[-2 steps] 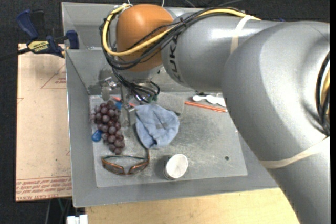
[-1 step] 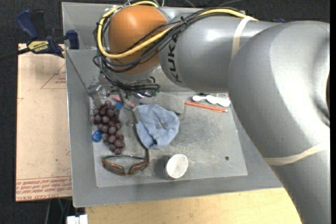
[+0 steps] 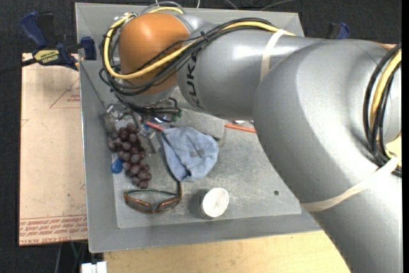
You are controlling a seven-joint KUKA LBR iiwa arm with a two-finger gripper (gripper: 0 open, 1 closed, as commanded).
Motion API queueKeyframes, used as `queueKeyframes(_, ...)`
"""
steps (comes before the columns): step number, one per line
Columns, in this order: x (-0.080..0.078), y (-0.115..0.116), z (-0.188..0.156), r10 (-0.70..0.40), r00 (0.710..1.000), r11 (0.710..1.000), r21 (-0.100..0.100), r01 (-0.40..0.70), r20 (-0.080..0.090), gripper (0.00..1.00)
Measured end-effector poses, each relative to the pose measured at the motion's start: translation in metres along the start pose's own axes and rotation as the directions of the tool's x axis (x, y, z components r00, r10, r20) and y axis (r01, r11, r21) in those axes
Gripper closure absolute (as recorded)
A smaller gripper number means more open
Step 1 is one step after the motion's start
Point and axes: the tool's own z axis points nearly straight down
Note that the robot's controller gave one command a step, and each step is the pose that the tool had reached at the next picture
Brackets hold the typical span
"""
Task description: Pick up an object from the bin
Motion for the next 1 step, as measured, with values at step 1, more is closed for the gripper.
queueKeyframes(1, 0.0060, 0.0065, 0.0027, -0.426, 0.904, 0.905, 0.000, 0.426, 0.008, 1.00)
